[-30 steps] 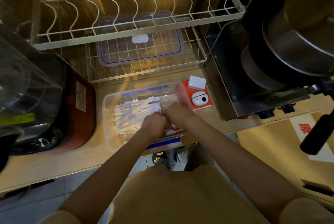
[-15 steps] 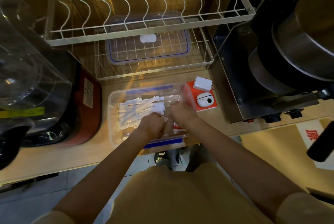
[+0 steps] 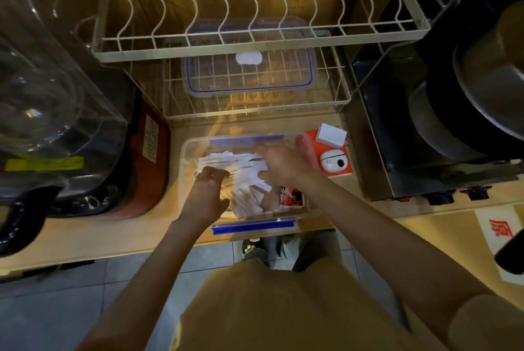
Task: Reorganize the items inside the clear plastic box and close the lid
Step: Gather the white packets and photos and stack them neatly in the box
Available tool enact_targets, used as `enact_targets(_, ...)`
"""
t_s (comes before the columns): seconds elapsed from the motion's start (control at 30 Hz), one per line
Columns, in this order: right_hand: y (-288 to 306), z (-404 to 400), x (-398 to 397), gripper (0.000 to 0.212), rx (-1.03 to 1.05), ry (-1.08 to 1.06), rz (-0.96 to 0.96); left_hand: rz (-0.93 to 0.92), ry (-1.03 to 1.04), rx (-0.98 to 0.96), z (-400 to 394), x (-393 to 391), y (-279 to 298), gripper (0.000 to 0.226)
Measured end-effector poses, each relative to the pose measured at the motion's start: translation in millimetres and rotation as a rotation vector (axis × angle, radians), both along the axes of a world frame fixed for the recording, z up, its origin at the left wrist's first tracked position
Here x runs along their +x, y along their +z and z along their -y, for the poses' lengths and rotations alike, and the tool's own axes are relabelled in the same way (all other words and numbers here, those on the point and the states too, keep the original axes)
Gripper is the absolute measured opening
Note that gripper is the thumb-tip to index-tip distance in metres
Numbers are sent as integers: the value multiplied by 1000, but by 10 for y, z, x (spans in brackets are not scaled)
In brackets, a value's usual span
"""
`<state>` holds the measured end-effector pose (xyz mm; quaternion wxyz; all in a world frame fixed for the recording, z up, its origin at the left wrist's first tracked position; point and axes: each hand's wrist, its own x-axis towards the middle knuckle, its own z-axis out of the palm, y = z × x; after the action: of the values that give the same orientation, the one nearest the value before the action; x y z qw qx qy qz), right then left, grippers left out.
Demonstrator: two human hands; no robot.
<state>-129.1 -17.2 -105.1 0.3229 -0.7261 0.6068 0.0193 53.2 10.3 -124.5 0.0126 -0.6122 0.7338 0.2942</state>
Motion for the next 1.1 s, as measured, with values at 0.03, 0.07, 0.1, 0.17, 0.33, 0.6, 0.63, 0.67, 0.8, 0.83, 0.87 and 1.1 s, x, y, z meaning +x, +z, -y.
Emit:
enact_targets(0.03,3,17,61,64,-16,67,-5,21,-16,-1,-19,27,-23,63)
enact_targets(0.07,-17,33,123,73,-24,130,-3,26,-30,-4,-29,48,-44,71)
enact_targets(0.1,-48,42,186,82,-23,180,-8,24,-35,0,-28,64,-61,76)
enact_targets(0.17,-166,37,294,98,-14,238,-44,50,-45,37,-5,71,-93,84)
enact_targets(0.33,-370,-63,392,124,59,213,-128,230,-163,62,62,23,-163,98)
enact_targets(0.6,-504,-247,548,116,-121,172,-275,373,-341,-34,168,1,-228,106)
enact_targets(0.63,-498,-260,562,111,-140,173,-284,380,-362,-39,179,1,-218,105)
enact_targets(0.67,-490,-266,573,107,-149,171,-289,385,-378,-40,189,5,-207,104)
enact_targets(0.8,-486,-294,592,85,-139,159,-234,389,-407,-22,232,33,-178,101)
enact_targets(0.83,-488,-307,596,78,-126,157,-207,396,-428,-25,245,40,-185,100)
enact_targets(0.87,-493,-313,599,74,-112,156,-184,402,-455,-32,255,48,-189,97)
enact_targets(1.1,-445,-264,532,67,-2,203,-118,439,-598,-86,245,87,-234,95)
